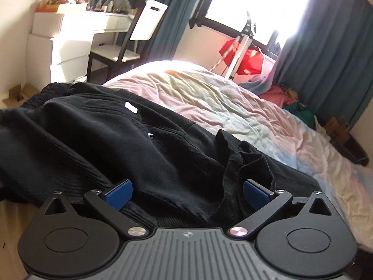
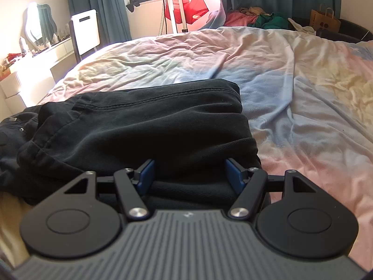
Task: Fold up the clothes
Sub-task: 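Grasp the ribbed waistband of the folded sweatpants with the left gripper, then lift the folded sweatpants off the bed with the left gripper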
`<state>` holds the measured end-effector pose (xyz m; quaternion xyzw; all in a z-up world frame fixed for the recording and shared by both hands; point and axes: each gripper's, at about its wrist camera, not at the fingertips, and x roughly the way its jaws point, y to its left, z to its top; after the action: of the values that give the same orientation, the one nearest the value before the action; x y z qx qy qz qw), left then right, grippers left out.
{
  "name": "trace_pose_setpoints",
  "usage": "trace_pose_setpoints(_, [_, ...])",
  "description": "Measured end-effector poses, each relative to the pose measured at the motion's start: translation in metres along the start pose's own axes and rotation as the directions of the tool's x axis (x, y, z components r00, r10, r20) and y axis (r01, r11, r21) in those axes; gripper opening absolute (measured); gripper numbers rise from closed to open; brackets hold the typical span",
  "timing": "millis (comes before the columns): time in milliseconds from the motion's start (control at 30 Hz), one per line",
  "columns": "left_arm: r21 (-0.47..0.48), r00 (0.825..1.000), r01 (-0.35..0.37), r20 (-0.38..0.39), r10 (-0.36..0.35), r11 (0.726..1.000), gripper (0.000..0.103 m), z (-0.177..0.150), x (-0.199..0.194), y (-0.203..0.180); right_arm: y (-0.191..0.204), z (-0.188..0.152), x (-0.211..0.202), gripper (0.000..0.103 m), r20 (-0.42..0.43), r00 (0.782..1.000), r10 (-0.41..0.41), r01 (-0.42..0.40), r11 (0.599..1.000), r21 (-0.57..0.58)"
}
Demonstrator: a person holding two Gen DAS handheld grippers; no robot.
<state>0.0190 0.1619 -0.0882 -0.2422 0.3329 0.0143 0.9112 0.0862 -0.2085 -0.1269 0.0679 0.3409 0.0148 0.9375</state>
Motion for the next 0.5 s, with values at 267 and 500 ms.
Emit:
trace_pose_setpoints(267, [-0.486,0.985,0.019,-0.139,-0.099,0.874,0.103,0.016,-0.025,0.085,0.001,0.002,0.001,0.068,0.001,1.0,-0.007,0.007,1.0,0.003])
trace_pose_setpoints(500, [-0.69,0.988,-0.03,-0.131,-0.083,0.724,0.103,0.018,0.019,0.133,0.002,0.002,0.003,0.068,0.008,1.0,-0.012,0.012,1.0,-0.006])
